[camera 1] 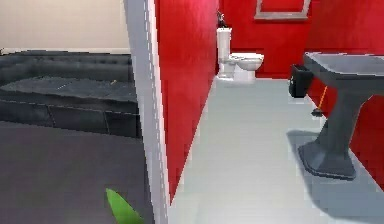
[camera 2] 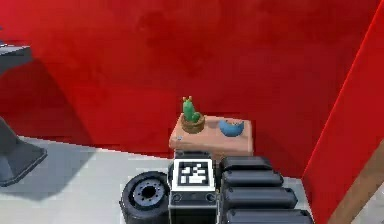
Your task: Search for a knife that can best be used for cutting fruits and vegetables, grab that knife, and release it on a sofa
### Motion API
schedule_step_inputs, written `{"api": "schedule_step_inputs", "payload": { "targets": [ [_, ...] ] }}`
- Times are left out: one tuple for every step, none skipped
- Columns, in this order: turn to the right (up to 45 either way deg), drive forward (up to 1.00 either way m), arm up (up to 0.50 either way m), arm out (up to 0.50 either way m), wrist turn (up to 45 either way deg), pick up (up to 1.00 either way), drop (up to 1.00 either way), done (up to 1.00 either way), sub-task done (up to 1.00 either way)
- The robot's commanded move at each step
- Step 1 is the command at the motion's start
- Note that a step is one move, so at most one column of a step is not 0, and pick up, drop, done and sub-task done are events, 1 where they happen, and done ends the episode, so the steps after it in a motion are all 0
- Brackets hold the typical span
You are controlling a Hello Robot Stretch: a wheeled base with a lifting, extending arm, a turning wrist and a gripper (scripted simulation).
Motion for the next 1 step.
{"api": "schedule_step_inputs", "payload": {
  "targets": [
    [-12.0,0.0,0.0,0.0,0.0,0.0,0.0,0.0,0.0]
  ]
}}
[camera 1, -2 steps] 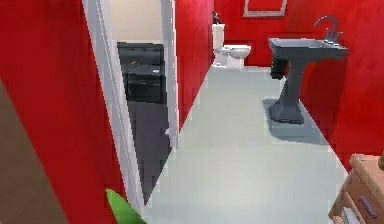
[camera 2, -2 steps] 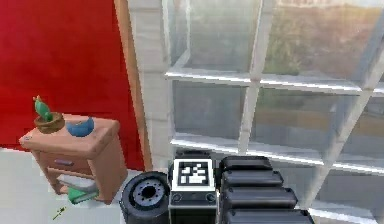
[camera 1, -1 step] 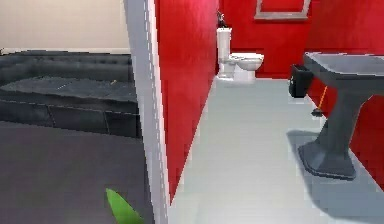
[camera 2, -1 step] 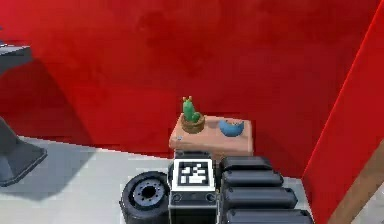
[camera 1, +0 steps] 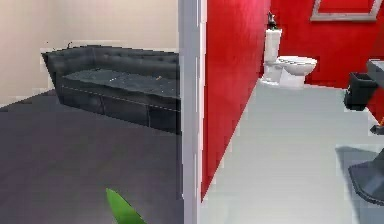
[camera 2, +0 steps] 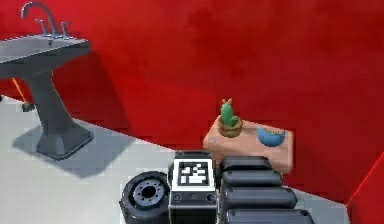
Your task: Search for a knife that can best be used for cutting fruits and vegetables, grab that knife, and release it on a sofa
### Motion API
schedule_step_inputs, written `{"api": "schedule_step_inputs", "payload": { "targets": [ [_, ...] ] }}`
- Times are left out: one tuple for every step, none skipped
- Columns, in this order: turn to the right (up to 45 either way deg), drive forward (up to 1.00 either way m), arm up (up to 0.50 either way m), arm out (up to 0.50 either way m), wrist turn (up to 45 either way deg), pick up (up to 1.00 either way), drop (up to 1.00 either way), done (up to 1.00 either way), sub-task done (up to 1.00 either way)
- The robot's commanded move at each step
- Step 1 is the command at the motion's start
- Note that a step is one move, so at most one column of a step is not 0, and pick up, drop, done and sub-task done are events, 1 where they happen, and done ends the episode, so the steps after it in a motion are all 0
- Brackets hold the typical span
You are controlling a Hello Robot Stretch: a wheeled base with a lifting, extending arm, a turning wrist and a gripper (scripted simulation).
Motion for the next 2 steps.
{"api": "schedule_step_inputs", "payload": {
  "targets": [
    [0.0,0.4,0.0,0.0,0.0,0.0,0.0,0.0,0.0],
    [-45.0,0.0,0.0,0.0,0.0,0.0,0.0,0.0,0.0]
  ]
}}
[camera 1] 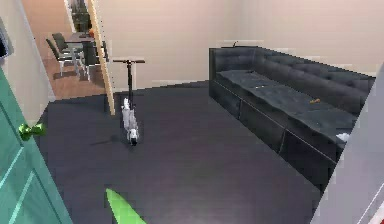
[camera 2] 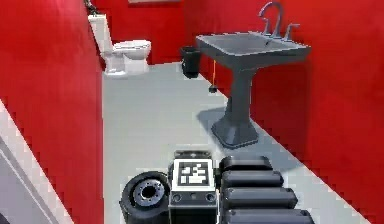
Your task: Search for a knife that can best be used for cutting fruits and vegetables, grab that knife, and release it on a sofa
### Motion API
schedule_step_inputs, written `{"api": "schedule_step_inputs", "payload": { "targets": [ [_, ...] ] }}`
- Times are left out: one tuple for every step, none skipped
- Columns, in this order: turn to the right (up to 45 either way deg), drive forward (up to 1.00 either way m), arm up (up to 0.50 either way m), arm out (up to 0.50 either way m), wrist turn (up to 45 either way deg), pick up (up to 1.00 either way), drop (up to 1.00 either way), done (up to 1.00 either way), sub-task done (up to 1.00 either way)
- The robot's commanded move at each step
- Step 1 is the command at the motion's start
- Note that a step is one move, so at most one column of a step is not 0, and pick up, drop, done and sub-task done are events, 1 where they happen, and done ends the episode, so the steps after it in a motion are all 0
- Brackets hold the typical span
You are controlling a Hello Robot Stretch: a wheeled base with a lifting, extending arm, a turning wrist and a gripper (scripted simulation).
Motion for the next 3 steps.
{"api": "schedule_step_inputs", "payload": {
  "targets": [
    [-18.0,0.0,0.0,0.0,0.0,0.0,0.0,0.0,0.0],
    [0.0,0.45,0.0,0.0,0.0,0.0,0.0,0.0,0.0],
    [39.0,0.0,0.0,0.0,0.0,0.0,0.0,0.0,0.0]
  ]
}}
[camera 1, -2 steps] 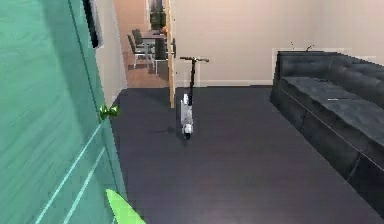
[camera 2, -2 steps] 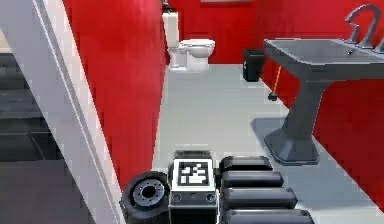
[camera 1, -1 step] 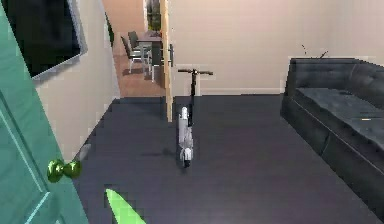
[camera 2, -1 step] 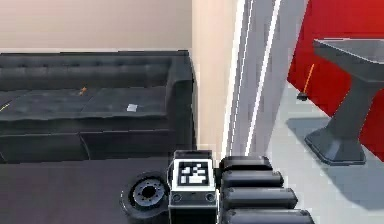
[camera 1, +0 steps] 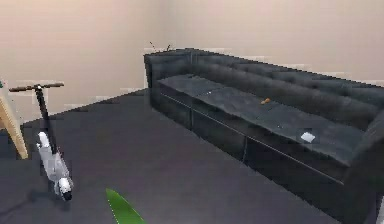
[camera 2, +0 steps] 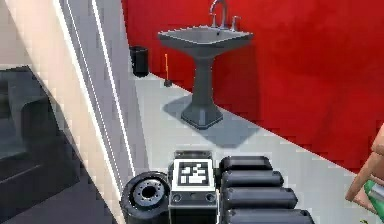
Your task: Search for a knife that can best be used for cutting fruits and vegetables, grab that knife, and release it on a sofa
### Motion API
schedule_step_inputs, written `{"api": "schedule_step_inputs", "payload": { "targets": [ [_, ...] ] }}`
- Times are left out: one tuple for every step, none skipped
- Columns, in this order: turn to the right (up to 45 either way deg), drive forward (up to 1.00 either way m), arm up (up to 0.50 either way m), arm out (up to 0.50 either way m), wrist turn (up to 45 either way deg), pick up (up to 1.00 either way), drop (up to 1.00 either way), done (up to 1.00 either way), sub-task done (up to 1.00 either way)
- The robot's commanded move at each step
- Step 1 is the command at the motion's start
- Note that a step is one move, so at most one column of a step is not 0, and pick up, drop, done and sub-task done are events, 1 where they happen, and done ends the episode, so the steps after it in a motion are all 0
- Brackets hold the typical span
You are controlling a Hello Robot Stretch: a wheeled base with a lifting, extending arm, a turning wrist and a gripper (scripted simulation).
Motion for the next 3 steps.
{"api": "schedule_step_inputs", "payload": {
  "targets": [
    [0.0,1.0,0.0,0.0,0.0,0.0,0.0,0.0,0.0],
    [0.0,0.65,0.0,0.0,0.0,0.0,0.0,0.0,0.0],
    [6.0,0.0,0.0,0.0,0.0,0.0,0.0,0.0,0.0]
  ]
}}
